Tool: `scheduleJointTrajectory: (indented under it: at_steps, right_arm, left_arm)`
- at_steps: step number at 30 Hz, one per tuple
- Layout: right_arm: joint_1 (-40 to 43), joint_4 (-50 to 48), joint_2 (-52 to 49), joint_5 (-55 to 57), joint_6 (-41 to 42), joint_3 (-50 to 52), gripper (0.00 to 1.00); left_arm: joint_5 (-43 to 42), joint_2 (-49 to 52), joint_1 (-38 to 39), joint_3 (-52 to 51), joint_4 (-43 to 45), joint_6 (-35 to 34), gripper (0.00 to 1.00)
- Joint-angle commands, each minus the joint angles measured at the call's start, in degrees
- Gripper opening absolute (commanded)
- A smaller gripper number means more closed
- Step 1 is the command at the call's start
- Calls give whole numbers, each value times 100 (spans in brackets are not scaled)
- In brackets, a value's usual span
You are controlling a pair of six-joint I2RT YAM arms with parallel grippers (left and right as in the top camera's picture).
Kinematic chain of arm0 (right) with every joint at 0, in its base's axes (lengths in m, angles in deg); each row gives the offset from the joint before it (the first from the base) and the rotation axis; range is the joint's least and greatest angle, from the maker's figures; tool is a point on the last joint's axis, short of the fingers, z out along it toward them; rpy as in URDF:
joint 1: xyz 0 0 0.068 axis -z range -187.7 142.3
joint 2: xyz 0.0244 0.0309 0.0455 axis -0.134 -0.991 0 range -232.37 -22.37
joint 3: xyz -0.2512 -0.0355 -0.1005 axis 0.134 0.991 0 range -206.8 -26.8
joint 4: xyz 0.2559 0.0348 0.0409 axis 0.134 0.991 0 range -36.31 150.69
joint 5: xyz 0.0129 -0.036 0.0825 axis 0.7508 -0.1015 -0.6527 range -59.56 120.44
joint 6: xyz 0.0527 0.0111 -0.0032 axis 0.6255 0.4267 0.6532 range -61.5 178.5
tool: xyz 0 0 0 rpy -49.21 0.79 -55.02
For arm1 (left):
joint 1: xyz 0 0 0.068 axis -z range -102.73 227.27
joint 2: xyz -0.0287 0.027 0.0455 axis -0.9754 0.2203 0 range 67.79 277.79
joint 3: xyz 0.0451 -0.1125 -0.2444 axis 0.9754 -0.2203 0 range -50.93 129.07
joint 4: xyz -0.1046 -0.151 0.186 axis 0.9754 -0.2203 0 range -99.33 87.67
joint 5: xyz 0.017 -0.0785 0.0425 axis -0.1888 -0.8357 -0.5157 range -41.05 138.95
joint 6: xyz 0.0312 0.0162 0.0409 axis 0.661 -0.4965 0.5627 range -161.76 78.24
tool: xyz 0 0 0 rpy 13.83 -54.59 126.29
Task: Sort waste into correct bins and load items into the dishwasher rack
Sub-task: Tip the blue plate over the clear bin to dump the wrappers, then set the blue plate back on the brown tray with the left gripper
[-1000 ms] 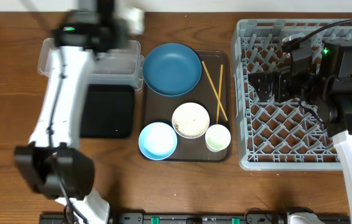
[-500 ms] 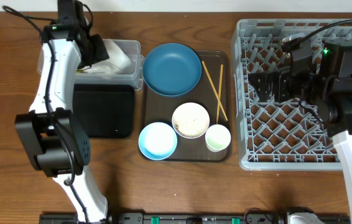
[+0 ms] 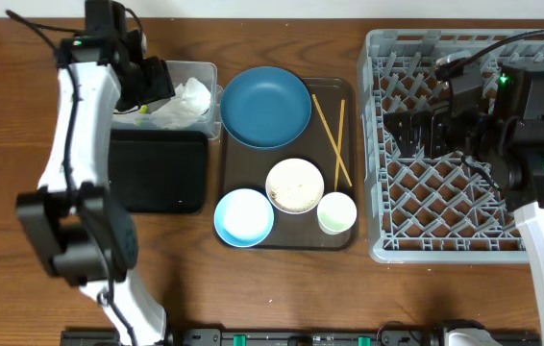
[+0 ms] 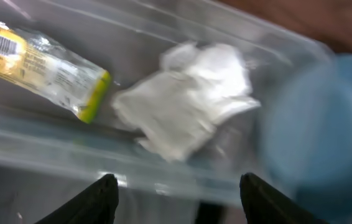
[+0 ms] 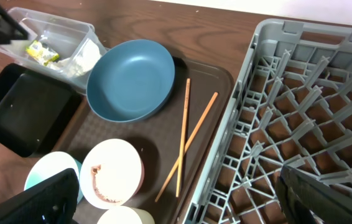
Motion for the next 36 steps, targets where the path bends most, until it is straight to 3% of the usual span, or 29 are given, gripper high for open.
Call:
scheduleJointTrajectory:
  at_steps: [1,11,25,36]
  right_arm:
    - [-33,-9,42,15,50,-101,99]
    - [-33,35,42,17,50,-101,99]
    - [-31,52,42,39,57,-101,99]
    - [350,243,42,468,741,-101,99]
  left_arm:
    - [-686,-673,125,98,-247,151,65]
    - [-675,-1305,1051,98,-1108,59,65]
    - [-551,-1305,2031,-31,-1674,-706,65]
    - [-251,-1303,3254,-813,-1628,-1714,65]
